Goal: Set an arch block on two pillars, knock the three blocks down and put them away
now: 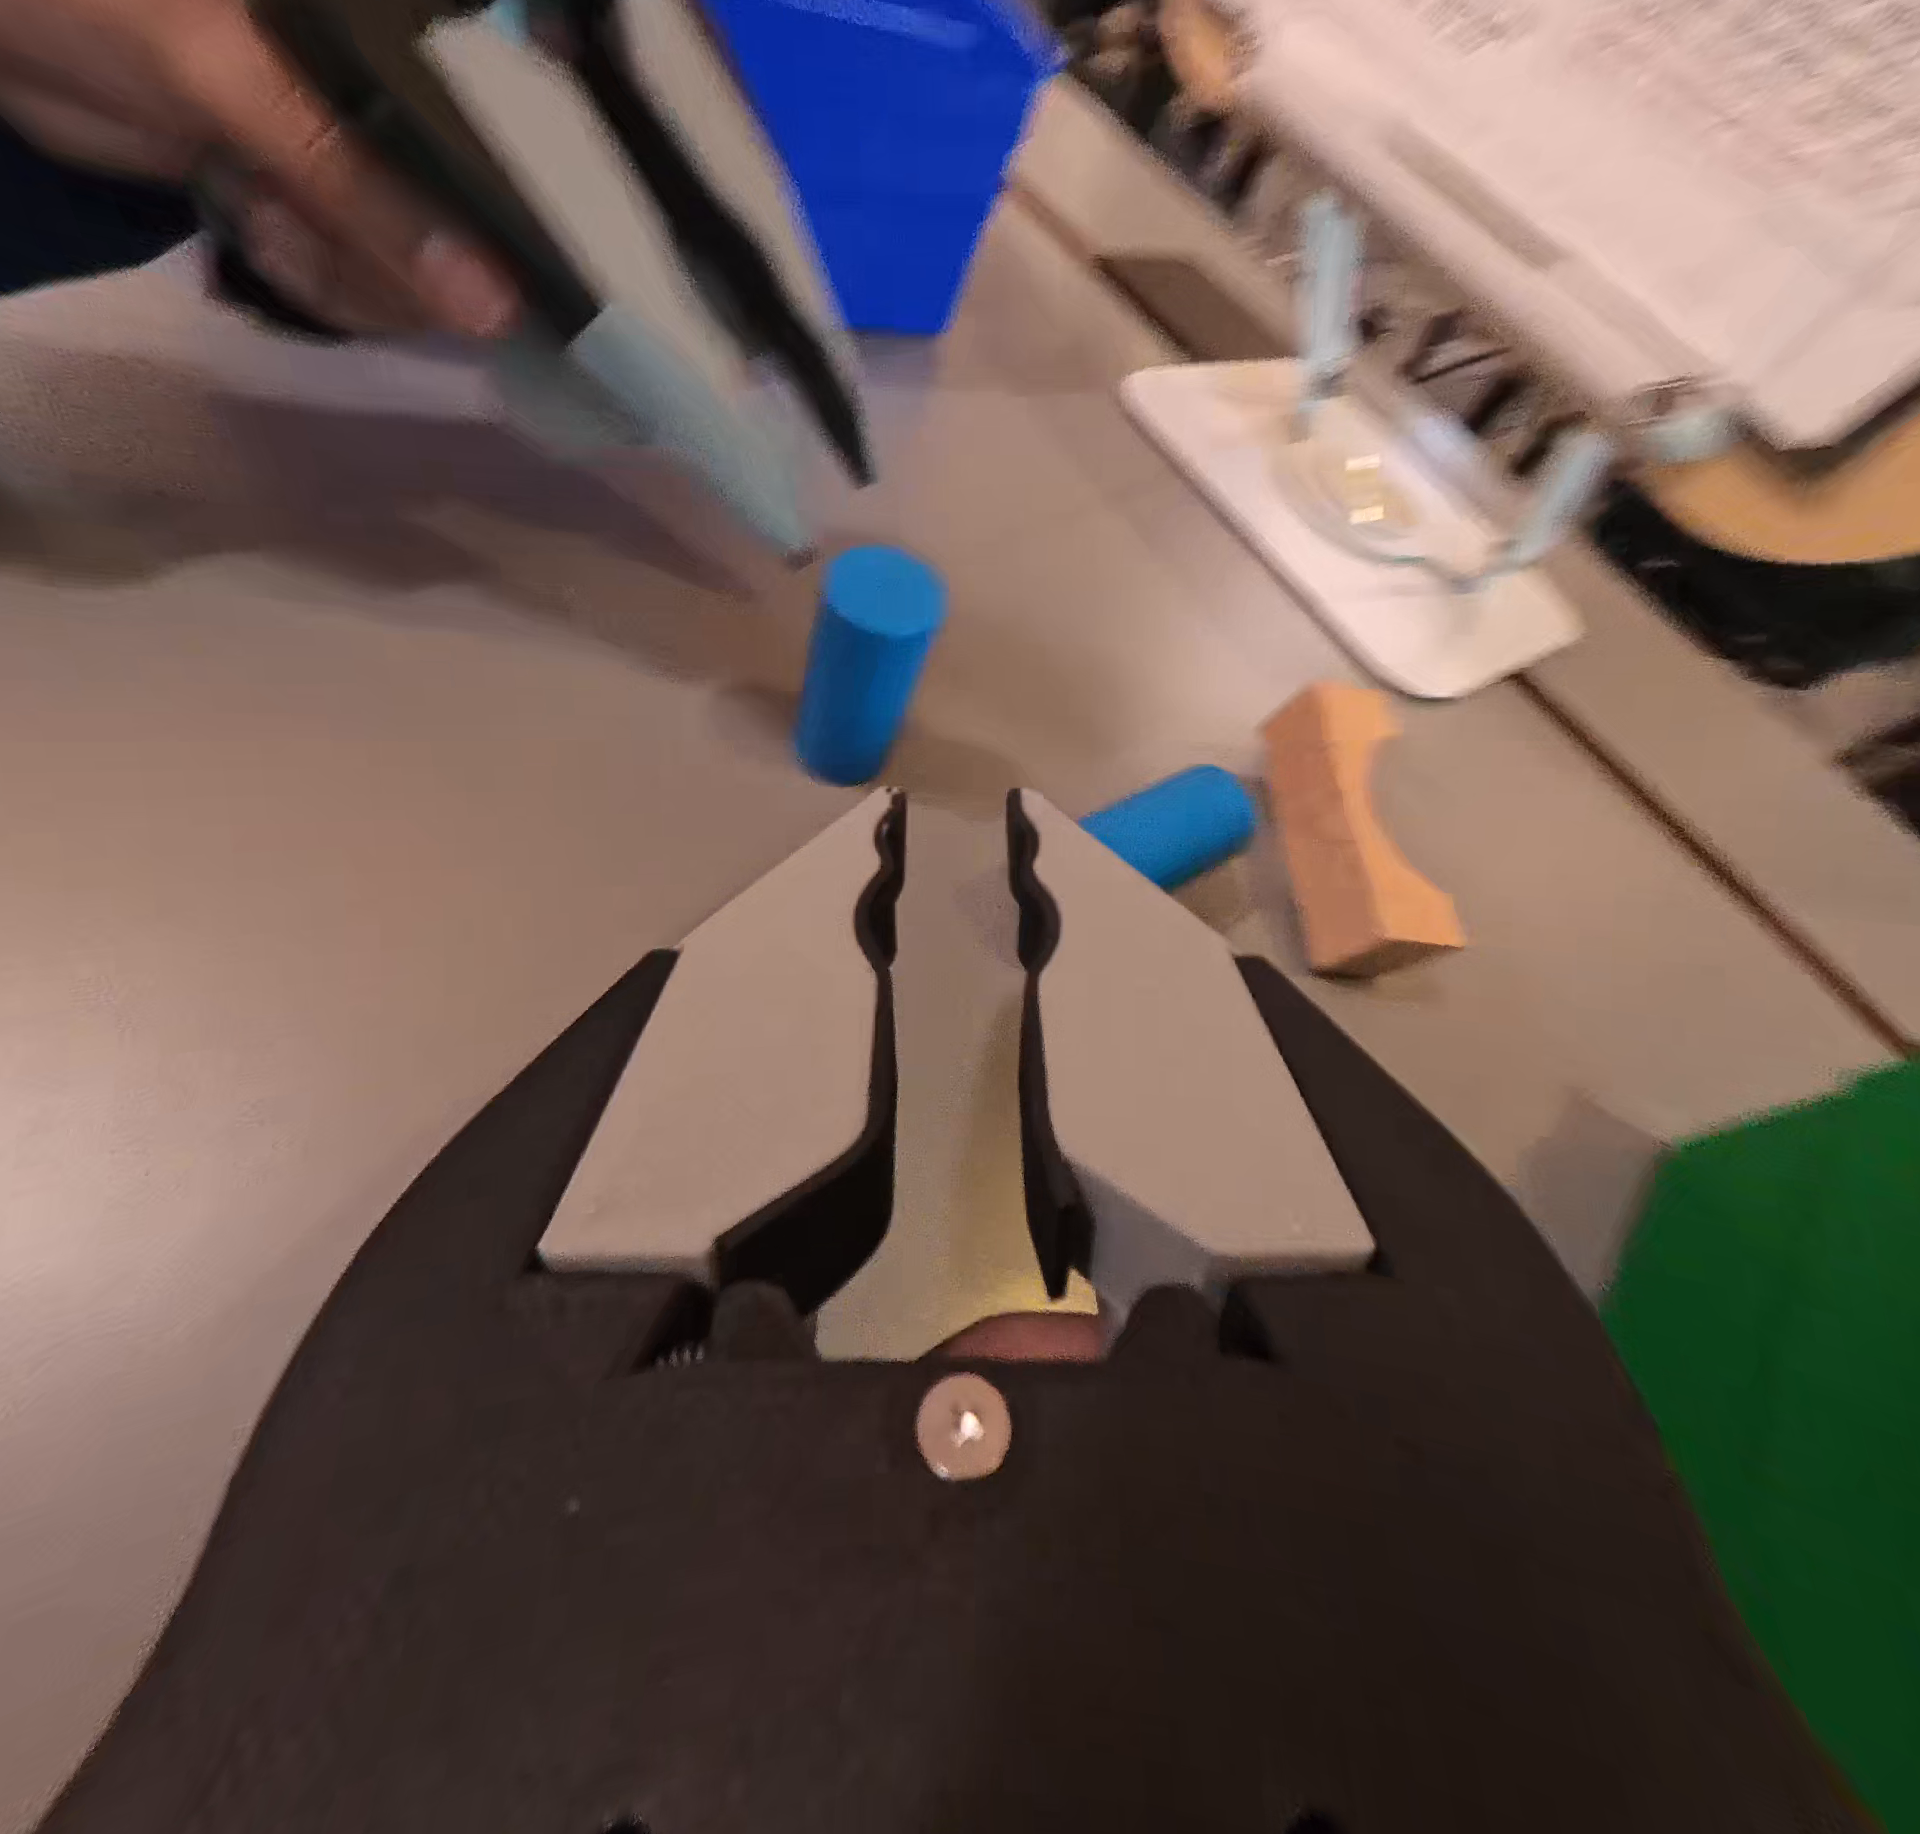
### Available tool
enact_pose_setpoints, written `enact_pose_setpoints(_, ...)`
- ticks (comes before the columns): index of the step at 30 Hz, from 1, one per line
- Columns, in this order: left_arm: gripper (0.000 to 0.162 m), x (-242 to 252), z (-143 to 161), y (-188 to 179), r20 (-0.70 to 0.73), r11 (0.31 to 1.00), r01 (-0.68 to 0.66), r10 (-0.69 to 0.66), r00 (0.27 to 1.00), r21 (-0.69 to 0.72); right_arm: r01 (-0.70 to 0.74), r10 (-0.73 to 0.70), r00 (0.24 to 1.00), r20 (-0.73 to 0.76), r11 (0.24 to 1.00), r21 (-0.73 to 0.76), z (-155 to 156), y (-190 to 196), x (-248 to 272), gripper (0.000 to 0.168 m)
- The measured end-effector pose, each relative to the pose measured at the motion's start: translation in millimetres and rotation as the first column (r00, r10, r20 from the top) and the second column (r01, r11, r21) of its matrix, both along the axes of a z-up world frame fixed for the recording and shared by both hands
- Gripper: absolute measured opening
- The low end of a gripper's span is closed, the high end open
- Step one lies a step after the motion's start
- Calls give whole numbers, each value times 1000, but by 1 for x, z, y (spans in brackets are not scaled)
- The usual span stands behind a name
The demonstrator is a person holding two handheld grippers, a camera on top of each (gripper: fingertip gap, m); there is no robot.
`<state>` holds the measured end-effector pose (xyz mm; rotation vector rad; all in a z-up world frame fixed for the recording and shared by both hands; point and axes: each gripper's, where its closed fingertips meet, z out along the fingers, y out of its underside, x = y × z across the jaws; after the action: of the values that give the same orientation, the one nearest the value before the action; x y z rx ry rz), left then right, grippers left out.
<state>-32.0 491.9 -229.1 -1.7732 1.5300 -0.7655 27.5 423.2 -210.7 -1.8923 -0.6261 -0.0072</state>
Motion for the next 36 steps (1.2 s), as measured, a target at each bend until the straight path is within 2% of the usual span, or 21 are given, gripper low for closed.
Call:
enact_pose_setpoints(2, 49, 3, -8, -2, -15, 1000, 15, -15, 1000, -24, 129, -125, 991, -48, 989, 75, 20, 3, 25, 23)
enact_pose_setpoints(3, 62, 7, -12, -5, -13, 999, 31, -32, 999, -37, 139, -131, 985, -110, 988, 67, 23, 5, 29, 34)
enact_pose_setpoints(5, 73, 15, -25, -12, -38, 997, 63, -65, 997, -50, 115, -120, 969, -217, 993, -36, 11, 12, 28, 50)
enact_pose_setpoints(7, 80, 24, -38, -13, -79, 997, 67, -69, 994, -24, 184, -220, 947, -232, 968, -168, -12, 27, 39, 53)
enact_pose_setpoints(9, 75, 38, -40, -17, -69, 997, 81, -80, 994, 11, 262, -316, 927, -200, 930, -257, -30, 45, 53, 55)
enact_pose_setpoints(10, 65, 44, -41, -16, -66, 996, 77, -75, 995, 36, 285, -343, 921, -186, 916, -282, -36, 55, 58, 56)
enact_pose_setpoints(11, 38, 49, -41, -11, -69, 996, 54, -50, 996, 67, 319, -380, 911, -161, 896, -309, -43, 64, 66, 56)
enact_pose_setpoints(13, 34, 51, -40, 0, -93, 993, 9, 2, 996, 115, 367, -449, 888, -99, 822, -435, -68, 71, 75, 50)
enact_pose_setpoints(14, 34, 49, -37, 7, -89, 988, -18, 32, 996, 151, 376, -462, 881, -100, 813, -444, -71, 76, 76, 31)
enact_pose_setpoints(17, 33, 37, -12, 29, 7, 959, -132, 135, 991, 250, 331, -419, 903, -99, 823, -461, -70, 69, 64, 29)
enact_pose_setpoints(20, 33, 32, 20, 33, 137, 941, -178, 144, 980, 287, 326, -384, 919, -92, 869, -373, -43, 48, 55, 29)
enact_pose_setpoints(23, 33, 34, 20, 27, 130, 945, -167, 134, 982, 283, 376, -396, 915, -81, 907, -191, 19, 13, 67, 29)
enact_pose_setpoints(25, 33, 36, 13, 25, 102, 947, -151, 127, 987, 282, 449, -456, 887, -74, 888, -96, 58, -14, 96, 29)
enact_pose_setpoints(28, 33, 33, 1, 24, 54, 954, -137, 127, 990, 266, 604, -606, 795, -16, 794, -65, 79, -52, 167, 29)
enact_pose_setpoints(29, 33, 32, -3, 22, 43, 961, -127, 120, 992, 245, 653, -654, 756, 28, 750, -102, 71, -65, 194, 29)
enact_pose_setpoints(31, 33, 28, -10, 17, 18, 973, -109, 108, 994, 202, 673, -685, 725, 69, 684, -282, 32, -83, 227, 29)
enact_pose_setpoints(34, 33, 26, -17, 13, 3, 981, -81, 81, 997, 176, 616, -671, 739, 65, 633, -469, -20, -93, 244, 31)
enact_pose_setpoints(36, 33, 25, -20, 10, -7, 984, -57, 59, 998, 170, 591, -653, 752, 92, 607, -531, -38, -99, 246, 26)
